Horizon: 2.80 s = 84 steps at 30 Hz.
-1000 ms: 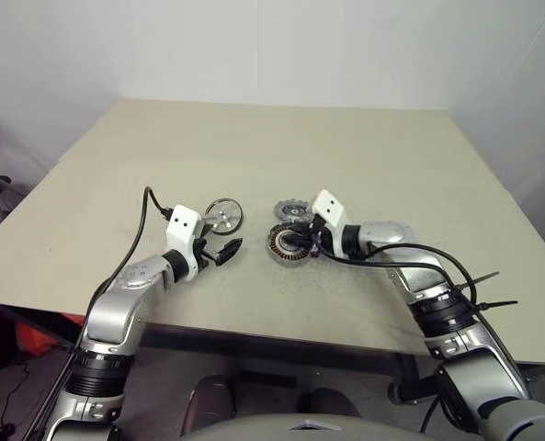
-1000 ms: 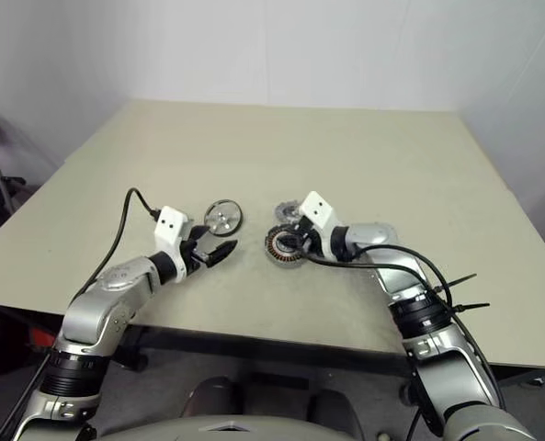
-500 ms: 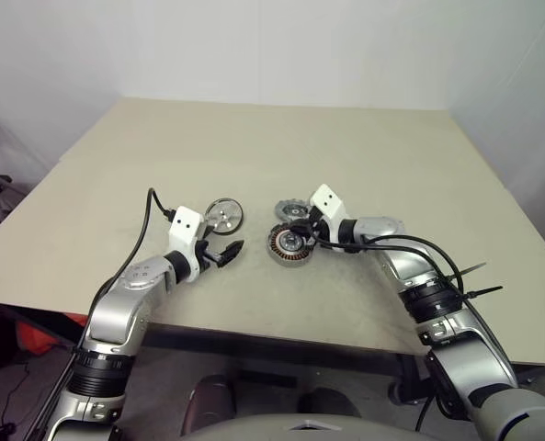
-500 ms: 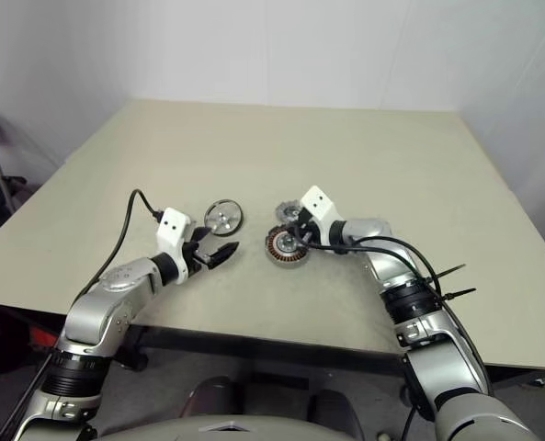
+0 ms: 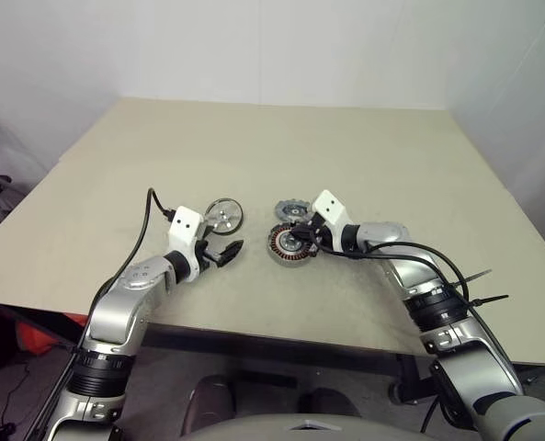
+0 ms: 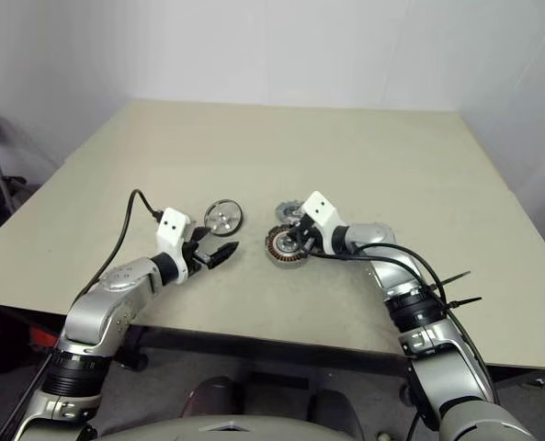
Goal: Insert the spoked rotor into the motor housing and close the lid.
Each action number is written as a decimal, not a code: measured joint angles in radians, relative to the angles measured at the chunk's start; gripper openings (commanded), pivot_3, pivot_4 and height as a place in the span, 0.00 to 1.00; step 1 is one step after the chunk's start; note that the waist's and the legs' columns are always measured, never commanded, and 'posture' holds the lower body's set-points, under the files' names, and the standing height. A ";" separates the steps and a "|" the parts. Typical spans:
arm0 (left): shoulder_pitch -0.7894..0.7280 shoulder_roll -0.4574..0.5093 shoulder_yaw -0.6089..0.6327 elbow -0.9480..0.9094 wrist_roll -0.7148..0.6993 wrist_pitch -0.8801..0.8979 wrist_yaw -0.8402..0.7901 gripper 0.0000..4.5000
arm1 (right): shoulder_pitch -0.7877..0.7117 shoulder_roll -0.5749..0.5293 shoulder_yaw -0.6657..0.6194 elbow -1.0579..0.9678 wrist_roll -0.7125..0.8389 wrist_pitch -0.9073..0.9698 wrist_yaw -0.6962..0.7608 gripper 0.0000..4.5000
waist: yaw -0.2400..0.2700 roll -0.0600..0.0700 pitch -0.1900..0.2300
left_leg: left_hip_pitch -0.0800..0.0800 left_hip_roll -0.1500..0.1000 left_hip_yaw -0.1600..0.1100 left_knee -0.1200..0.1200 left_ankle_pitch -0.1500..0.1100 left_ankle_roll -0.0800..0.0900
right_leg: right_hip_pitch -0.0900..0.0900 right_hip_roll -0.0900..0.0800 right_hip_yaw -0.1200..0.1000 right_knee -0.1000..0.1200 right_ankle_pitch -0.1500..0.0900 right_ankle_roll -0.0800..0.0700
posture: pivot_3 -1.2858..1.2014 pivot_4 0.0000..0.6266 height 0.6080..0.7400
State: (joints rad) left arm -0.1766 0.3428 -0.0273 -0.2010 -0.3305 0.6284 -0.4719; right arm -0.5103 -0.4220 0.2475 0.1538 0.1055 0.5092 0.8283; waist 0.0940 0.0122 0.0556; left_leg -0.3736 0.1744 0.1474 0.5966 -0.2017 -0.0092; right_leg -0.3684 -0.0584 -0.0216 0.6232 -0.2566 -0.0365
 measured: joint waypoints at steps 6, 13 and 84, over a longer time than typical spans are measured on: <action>-0.001 0.000 0.000 0.005 0.000 -0.001 0.000 1.00 | 0.009 -0.008 0.000 -0.014 0.000 0.006 -0.001 0.05 | 0.000 0.000 0.000 | 0.001 0.000 0.000 0.000 0.000 0.000 | 0.001 0.000 0.000 0.000 0.000 0.000 | 0.52 0.00 1.00; -0.006 0.000 0.000 0.018 0.001 -0.011 -0.001 1.00 | 0.005 -0.008 0.000 -0.019 0.001 0.021 -0.002 0.05 | 0.000 0.000 0.000 | 0.001 0.000 0.000 0.000 0.000 0.000 | 0.001 0.000 0.000 0.000 0.000 0.000 | 0.52 0.00 1.00; -0.015 0.013 0.020 0.047 0.002 -0.031 -0.004 1.00 | 0.009 0.020 -0.037 -0.081 0.067 0.021 0.007 0.05 | 0.000 0.000 0.000 | 0.001 0.000 0.000 0.000 0.000 0.000 | 0.001 0.000 0.000 0.000 0.000 0.000 | 0.52 0.00 1.00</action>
State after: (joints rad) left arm -0.1915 0.3559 -0.0075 -0.1544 -0.3283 0.5978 -0.4759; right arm -0.5014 -0.4020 0.2107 0.0733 0.1730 0.5302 0.8353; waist 0.0939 0.0120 0.0555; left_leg -0.3724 0.1745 0.1473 0.5967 -0.2014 -0.0096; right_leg -0.3673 -0.0584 -0.0215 0.6235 -0.2566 -0.0365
